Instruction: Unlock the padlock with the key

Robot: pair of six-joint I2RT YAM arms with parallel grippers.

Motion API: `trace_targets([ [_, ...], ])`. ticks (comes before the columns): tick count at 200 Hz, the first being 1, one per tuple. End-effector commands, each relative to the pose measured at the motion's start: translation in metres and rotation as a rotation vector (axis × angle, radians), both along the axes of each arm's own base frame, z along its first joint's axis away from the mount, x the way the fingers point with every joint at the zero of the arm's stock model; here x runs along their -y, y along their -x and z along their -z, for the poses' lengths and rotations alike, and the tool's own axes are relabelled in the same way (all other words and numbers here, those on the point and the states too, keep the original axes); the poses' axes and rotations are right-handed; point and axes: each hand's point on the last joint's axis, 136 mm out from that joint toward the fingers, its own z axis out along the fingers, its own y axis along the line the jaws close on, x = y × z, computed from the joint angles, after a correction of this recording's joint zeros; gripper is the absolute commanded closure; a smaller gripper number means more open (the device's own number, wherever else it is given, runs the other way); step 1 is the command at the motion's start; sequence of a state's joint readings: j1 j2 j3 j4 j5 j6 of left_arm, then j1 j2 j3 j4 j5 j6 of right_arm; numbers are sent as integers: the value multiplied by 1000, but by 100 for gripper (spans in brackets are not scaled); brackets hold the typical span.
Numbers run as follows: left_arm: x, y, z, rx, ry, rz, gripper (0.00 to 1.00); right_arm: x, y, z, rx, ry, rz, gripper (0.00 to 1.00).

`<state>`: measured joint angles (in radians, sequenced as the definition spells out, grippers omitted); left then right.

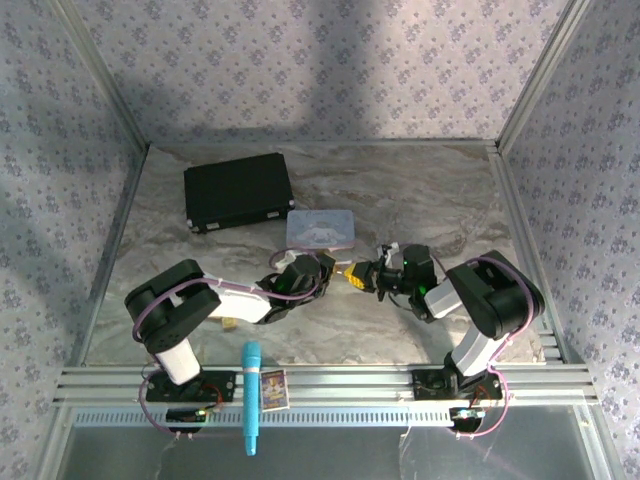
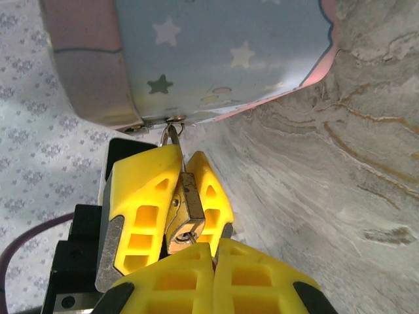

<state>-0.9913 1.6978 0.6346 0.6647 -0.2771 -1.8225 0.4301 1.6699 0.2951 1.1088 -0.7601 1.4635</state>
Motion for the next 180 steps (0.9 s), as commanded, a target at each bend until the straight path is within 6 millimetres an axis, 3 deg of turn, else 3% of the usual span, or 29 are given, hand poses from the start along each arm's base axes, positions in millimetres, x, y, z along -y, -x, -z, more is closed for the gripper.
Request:
trace_targets([
  [1,46,20,-45,70,132,134,100,-15,-11,-18,40,-40,44,100],
  [144,56,33,-22,-27,126,154,100,-46,-5,-42,94,-91,-29,100],
  [180,57,36,-14,-76,128,143,100,-52,1,-38,95,-72,-47,100],
])
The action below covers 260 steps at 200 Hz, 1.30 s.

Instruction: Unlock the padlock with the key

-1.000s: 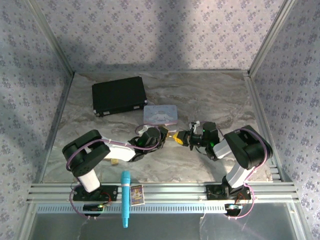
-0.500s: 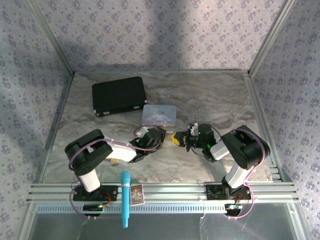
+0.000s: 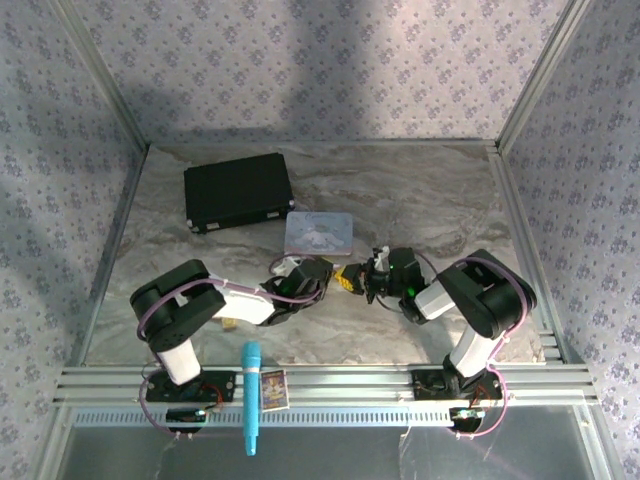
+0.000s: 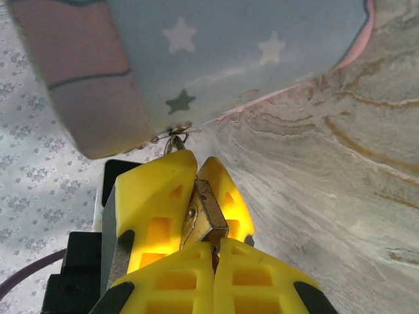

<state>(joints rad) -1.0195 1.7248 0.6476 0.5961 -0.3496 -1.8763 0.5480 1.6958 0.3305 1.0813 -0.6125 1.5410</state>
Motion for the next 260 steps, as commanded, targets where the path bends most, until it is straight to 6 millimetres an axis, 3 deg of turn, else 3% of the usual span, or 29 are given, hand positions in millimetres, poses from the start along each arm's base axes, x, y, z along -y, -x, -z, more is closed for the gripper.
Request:
trace_targets([
  [1,63,32,-32,-34,185,198,100,-28,0,-47,155,-98,-86,100],
  [36,66,34,-37,-33,215,211,100,-24,-7,-37,143,-89,-82,100],
  [56,57,32,-35,-34,207,190,100,-25,-4,-30,150,-48,-104,100],
  [73,47,30,-30,-48,189,170,100,-12,1,-19,142,12,-95,75],
  [82,43,29,-28,-52,181,163,100,-4,5,-11,133,55,-90,67],
  [104,37,30,-21,-74,146,152,100,21,20,13,81,188,-81,62],
  [131,34,30,-16,-88,125,141,100,43,39,23,88,351,-120,60],
  [167,37,33,-10,-115,103,159,100,73,48,10,241,556,-184,53],
  [187,35,37,-7,-138,71,170,100,100,43,-3,376,809,-235,44],
  [193,34,37,-7,-137,65,169,100,109,40,-5,389,879,-230,40],
  [200,34,37,-9,-135,67,171,100,120,35,-9,406,962,-217,27],
  [204,35,37,-9,-133,69,171,100,123,32,-12,421,989,-220,25],
  [214,35,37,-9,-135,70,171,100,118,29,-20,480,1000,-258,30],
  [229,35,39,-9,-144,64,175,100,93,32,-30,644,940,-381,54],
  [260,33,39,-10,-146,63,171,100,61,34,-34,770,888,-459,69],
])
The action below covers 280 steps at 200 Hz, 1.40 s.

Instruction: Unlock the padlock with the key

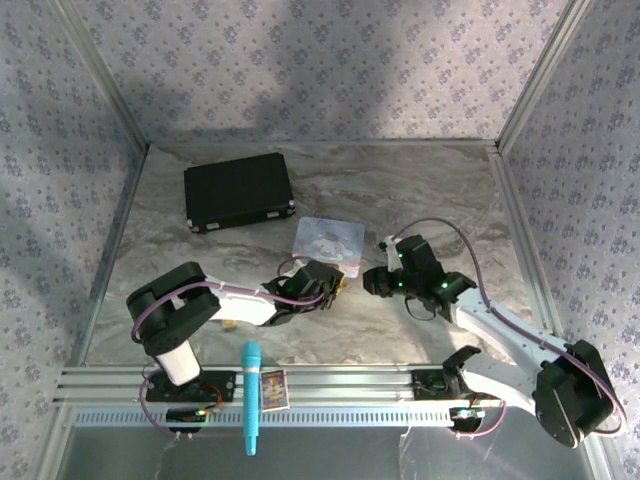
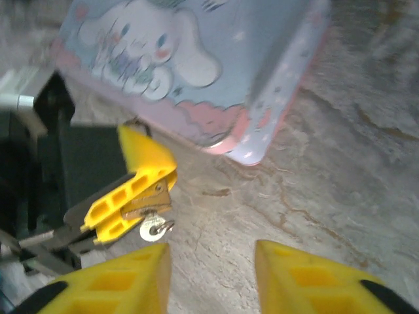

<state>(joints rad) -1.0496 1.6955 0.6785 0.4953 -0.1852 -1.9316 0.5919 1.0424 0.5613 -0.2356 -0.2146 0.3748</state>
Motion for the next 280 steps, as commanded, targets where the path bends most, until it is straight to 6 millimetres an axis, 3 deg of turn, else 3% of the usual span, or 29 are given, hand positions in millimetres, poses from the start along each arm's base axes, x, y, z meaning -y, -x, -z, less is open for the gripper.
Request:
trace_targets([
  [1,8,7,-11,-15,18,35,100,-15,5,3,65,56,-143,70],
  [63,14,10,-21,-13,42,65,100,-57,0,17,35,-9,-197,77],
  [100,13,13,-23,-12,50,72,100,-56,-9,18,37,-20,-180,78],
  [125,9,11,-19,-20,50,59,100,-43,-4,22,40,35,-171,77],
  [138,7,11,-16,-26,39,58,100,-33,-2,24,65,83,-171,72],
  [158,3,11,-12,-37,21,53,100,-24,3,25,114,119,-199,57],
  [169,2,12,-11,-42,22,52,100,-24,6,24,138,123,-222,55],
  [223,0,10,-16,-31,26,55,100,-48,19,21,163,89,-385,59],
  [280,0,12,-16,-31,25,63,100,-60,10,26,184,109,-411,66],
])
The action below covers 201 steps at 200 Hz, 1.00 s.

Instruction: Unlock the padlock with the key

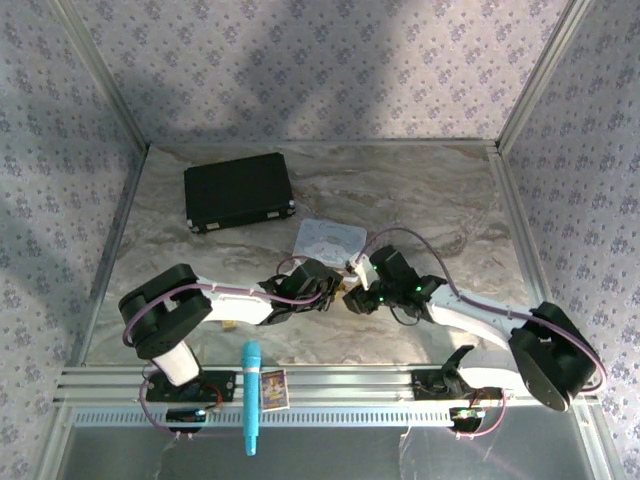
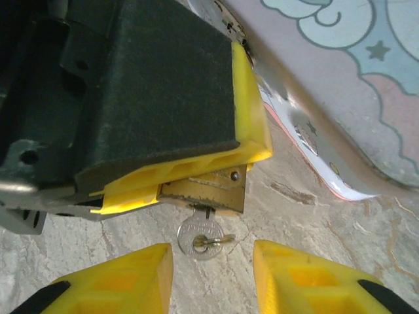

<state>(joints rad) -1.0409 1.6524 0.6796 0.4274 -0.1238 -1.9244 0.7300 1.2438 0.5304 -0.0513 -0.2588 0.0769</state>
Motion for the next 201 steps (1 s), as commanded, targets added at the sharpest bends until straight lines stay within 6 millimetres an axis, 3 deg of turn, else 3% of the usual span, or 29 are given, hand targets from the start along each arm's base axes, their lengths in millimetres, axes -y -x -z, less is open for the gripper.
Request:
trace_targets([
  [1,2,3,-13,6,33,18,100,-13,-11,-13,61,-17,-35,66],
  [65,4,8,-6,-20,29,35,100,-16,-16,-23,111,-33,-53,83],
  [96,4,8,-5,-18,31,39,100,-15,-15,-25,7,-151,-30,89],
  [153,8,12,-4,-25,53,63,100,0,-34,-34,-171,-384,137,90],
  [201,8,16,0,-42,76,65,100,29,-53,-15,-289,-400,331,82],
])
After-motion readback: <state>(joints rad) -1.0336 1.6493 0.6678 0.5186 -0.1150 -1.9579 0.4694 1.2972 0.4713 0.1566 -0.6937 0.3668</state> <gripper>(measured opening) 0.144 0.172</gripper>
